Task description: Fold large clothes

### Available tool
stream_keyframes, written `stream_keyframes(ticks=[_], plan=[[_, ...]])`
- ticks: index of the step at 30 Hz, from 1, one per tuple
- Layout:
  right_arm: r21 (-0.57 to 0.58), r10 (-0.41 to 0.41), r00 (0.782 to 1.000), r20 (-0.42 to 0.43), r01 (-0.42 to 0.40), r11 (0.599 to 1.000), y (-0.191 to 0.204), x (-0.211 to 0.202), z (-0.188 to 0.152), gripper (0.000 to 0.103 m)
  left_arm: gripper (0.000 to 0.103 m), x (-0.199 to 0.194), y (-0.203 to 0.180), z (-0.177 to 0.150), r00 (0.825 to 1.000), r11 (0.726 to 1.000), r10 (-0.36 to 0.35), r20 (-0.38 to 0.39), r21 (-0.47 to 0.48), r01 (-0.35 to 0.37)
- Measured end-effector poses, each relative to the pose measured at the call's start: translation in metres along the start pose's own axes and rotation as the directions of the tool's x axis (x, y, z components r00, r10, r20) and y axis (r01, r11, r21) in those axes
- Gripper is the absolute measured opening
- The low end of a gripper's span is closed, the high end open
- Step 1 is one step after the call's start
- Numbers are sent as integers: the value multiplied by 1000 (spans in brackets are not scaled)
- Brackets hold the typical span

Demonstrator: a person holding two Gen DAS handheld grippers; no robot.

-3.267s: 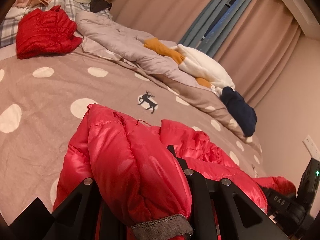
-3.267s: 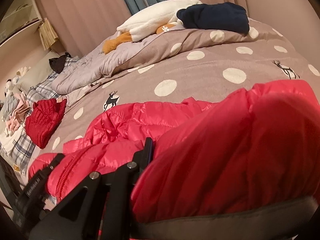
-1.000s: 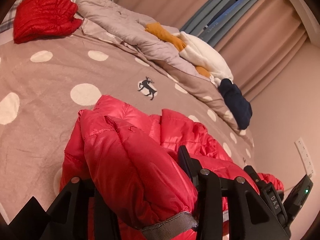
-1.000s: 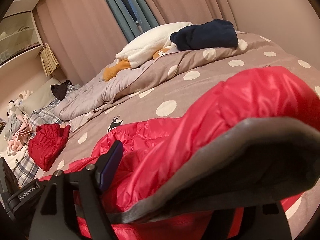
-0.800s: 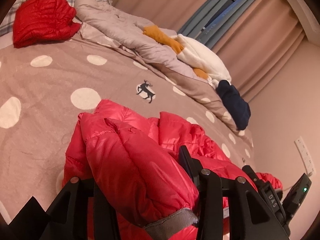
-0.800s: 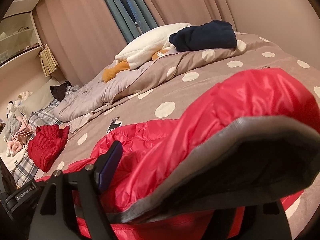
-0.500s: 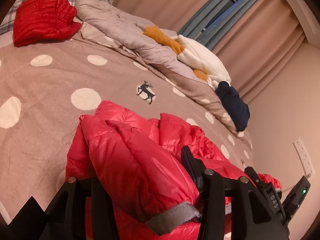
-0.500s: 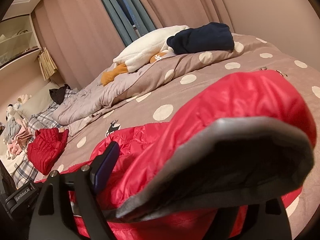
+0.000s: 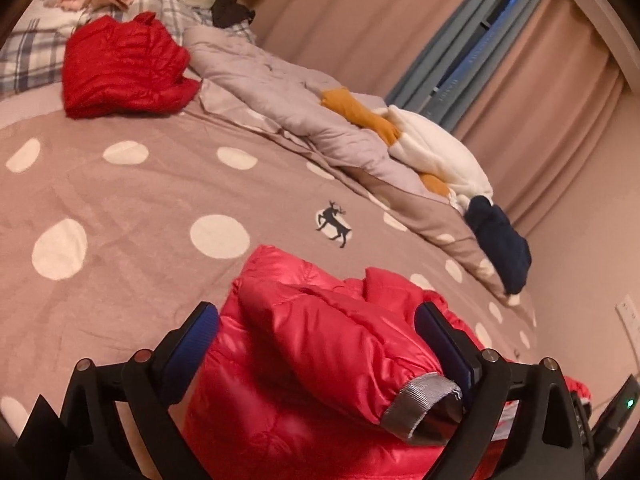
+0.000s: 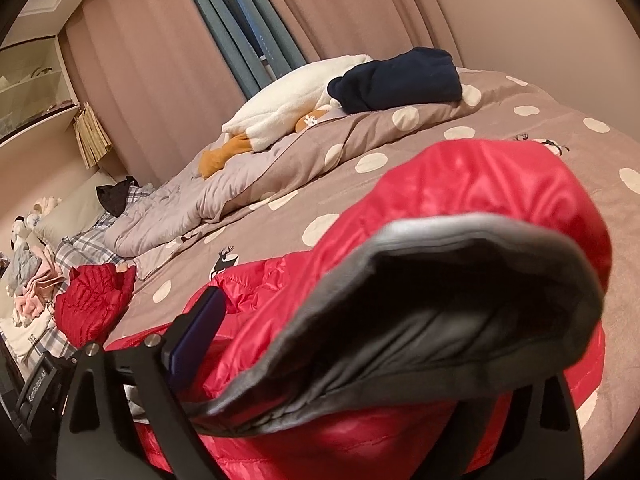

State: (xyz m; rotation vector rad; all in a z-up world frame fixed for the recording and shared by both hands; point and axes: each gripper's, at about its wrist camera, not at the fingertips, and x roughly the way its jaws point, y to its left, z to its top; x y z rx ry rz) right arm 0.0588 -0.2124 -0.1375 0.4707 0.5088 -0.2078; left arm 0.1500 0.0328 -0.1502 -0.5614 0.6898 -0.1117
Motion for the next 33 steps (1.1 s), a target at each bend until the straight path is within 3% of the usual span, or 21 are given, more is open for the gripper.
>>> stream_keyframes(ticks=[16,33], plan=[[21,-25,996,86,24,1000,-9,-15,10,102,98,-6,4,4,999,999,25,36,-27,-24],[1,-23,994,103,23,1000,-4,-19,14,102,99,-9,9,7,994,997,72,80,-33,-69]])
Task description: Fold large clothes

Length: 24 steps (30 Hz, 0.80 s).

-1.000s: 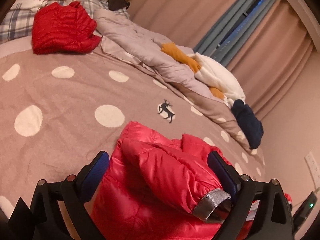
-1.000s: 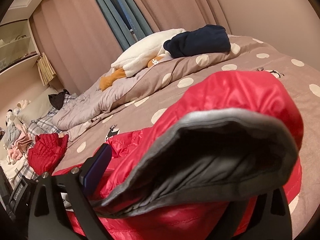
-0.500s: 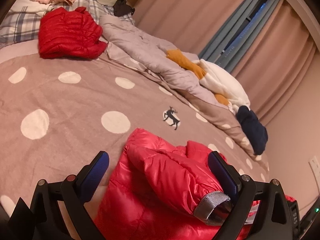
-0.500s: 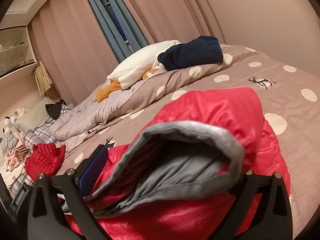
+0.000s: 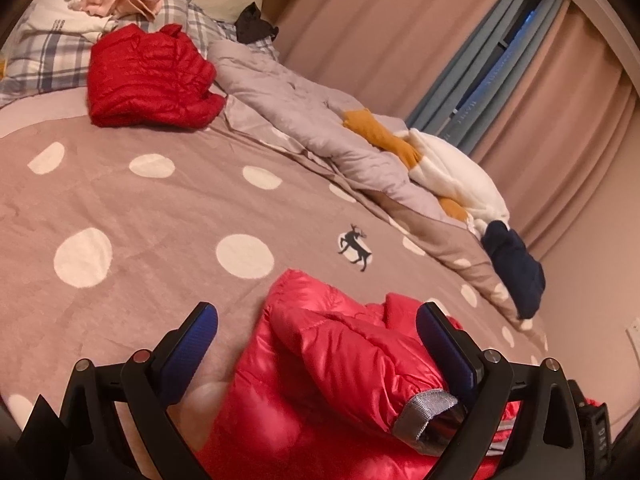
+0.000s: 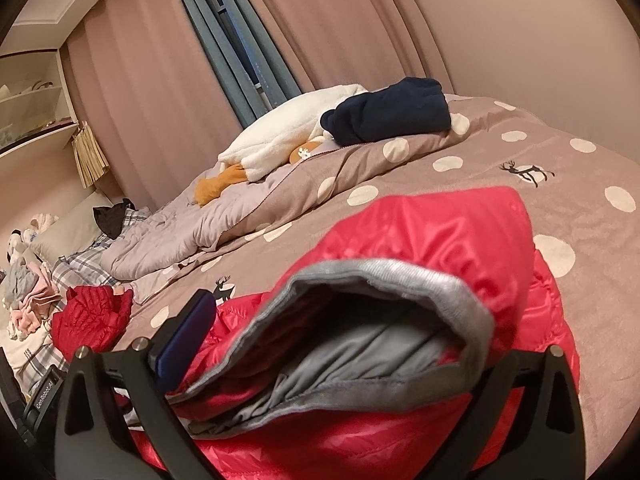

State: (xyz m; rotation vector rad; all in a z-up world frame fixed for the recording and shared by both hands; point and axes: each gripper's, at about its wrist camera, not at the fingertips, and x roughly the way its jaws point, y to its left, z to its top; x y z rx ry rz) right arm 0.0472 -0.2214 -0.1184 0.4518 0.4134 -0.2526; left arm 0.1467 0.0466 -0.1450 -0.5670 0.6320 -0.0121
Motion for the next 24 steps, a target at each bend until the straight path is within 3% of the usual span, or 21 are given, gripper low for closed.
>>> stream_keyframes(ticks=[8,12,18,24], plan=[[10,-2,1000,23,2,1000,-3,-6,7,102,99,-3,11,6,999,999,26,34,-43,-25],[12,1,999,43,-2,1000,-4,-10,14,102,99,-7,20,10,994,994,78,73,-82,-72],[32,4,997,82,-7,999,-9,-20,25,103,99,-4,37,18,992,985,108,62,-143,-98],[32,-3,991,137,-2,999,-12,-34,35,103,99,-13,43,18,981,980,161,105,-133,-147]])
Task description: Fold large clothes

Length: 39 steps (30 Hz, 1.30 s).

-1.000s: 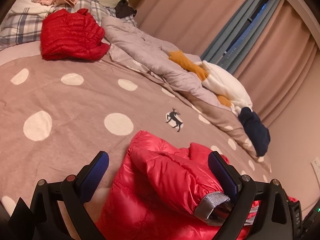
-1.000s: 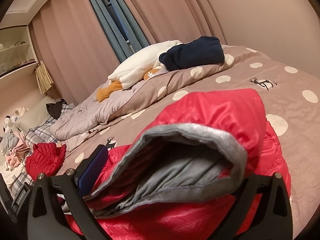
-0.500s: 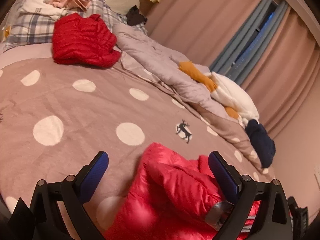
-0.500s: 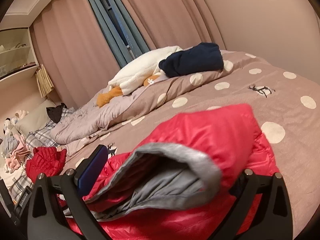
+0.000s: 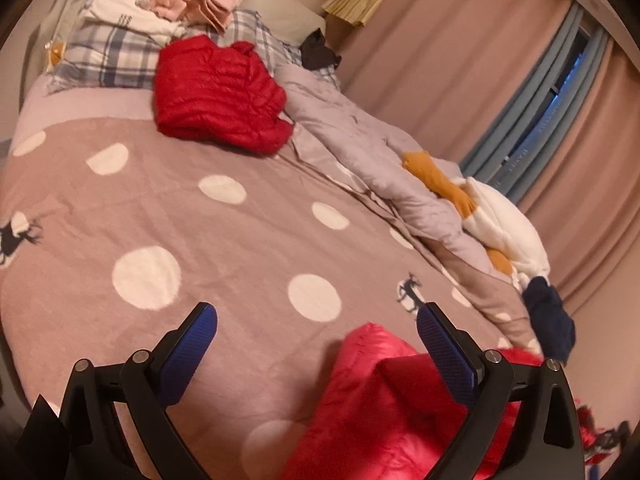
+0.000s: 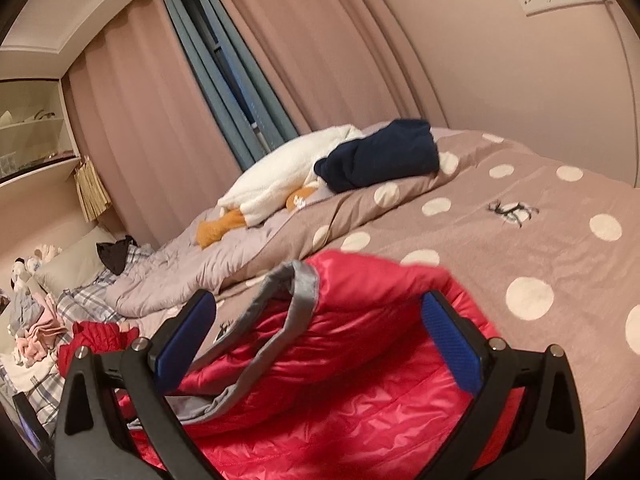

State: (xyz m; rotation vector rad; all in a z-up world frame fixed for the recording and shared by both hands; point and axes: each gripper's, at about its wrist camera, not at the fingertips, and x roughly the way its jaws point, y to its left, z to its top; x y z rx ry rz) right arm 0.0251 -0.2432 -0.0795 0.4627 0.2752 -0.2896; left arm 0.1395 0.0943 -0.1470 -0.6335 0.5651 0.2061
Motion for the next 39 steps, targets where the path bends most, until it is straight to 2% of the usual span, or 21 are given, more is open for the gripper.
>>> stream_keyframes(ticks=[7,14,18,24,31,36,39], plan=[[-19,-35,998,53,36,999,-6,-13,7,103,99,-3,3,-1,1000,1000,-21,14,-22,21],[-2,-20,1000,15,20,1000,-20,-9,5,103,99,-15,-14,-9,995,998,-62,73,37,60],[3,-31,1000,3,31,1000,-25,-9,4,103,99,-16,-24,-17,995,996,-72,70,61,67],[21,-39,999,-19,40,999,-36,-8,3,103,99,-22,-33,-29,993,992,-54,101,121,41],[34,-29,998,-51,31,999,-39,-10,-3,103,99,-25,-35,-42,994,993,-83,70,85,77],[-34,-82,996,-26,81,996,-31,-10,-10,103,99,-19,-59,-52,993,981,-112,36,162,105],[-105,-82,996,-31,78,991,-24,-2,-12,103,99,-17,-83,-57,986,954,-163,24,260,151]])
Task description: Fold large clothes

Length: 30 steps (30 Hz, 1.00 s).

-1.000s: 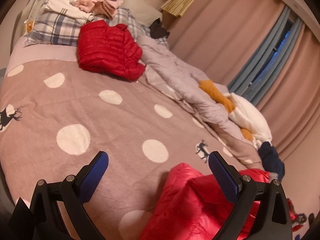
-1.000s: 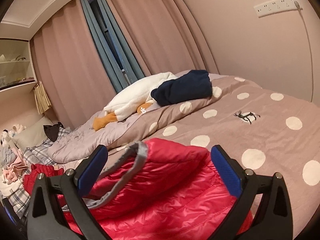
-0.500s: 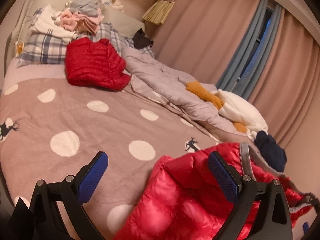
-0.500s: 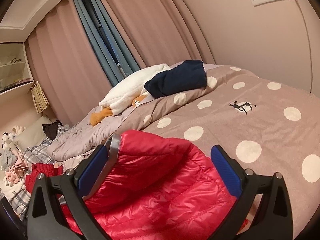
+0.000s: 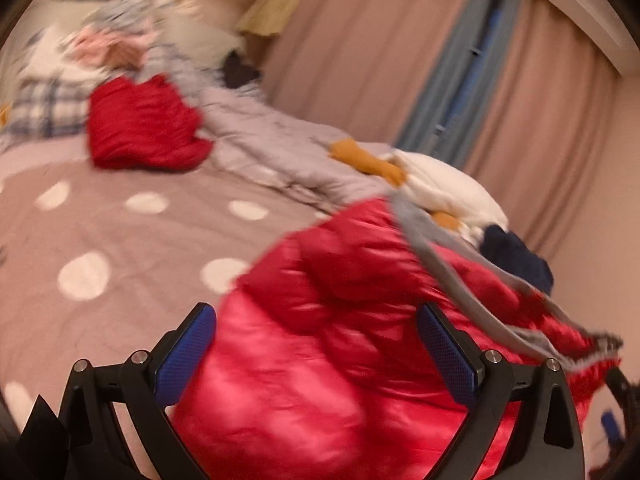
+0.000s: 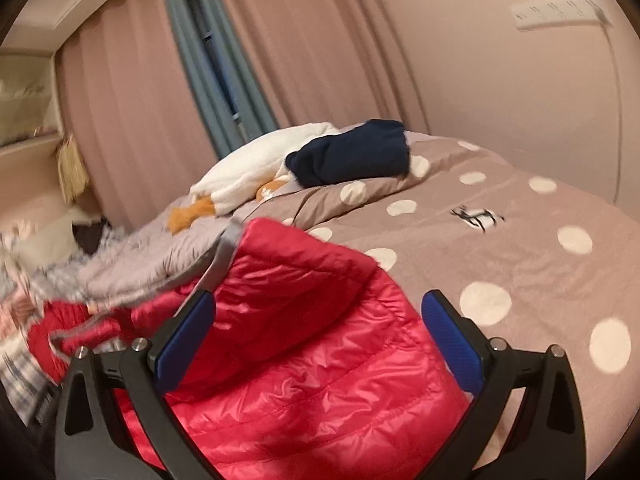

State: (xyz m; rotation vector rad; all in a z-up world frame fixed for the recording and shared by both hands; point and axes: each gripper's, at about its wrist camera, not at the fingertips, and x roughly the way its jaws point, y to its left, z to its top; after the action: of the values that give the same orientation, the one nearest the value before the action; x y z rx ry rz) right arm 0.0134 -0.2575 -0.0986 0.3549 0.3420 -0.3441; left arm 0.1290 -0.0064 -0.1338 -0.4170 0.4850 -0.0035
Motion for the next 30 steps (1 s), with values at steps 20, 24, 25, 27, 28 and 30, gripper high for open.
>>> stream_keyframes(ticks=[20,24,25,27,28,30], plan=[[-13,-98,943,-319,99,995,-32,134,-36,103,100,68,-29,-30,986,966,112,-124,245,-79],[-5,-96,946,-311,99,995,-34,140,-42,103,102,73,-32,-39,986,949,140,-88,295,-108],[-2,-94,947,-306,98,995,-35,140,-43,103,102,76,-31,-39,986,950,140,-96,292,-106],[5,-88,950,-300,93,996,-35,141,-45,103,102,78,-30,-38,984,952,141,-108,287,-105],[9,-85,950,-301,92,996,-36,142,-45,103,102,79,-29,-38,984,952,143,-109,288,-106],[11,-83,950,-301,91,996,-36,141,-45,103,102,78,-31,-38,983,948,156,-99,293,-121]])
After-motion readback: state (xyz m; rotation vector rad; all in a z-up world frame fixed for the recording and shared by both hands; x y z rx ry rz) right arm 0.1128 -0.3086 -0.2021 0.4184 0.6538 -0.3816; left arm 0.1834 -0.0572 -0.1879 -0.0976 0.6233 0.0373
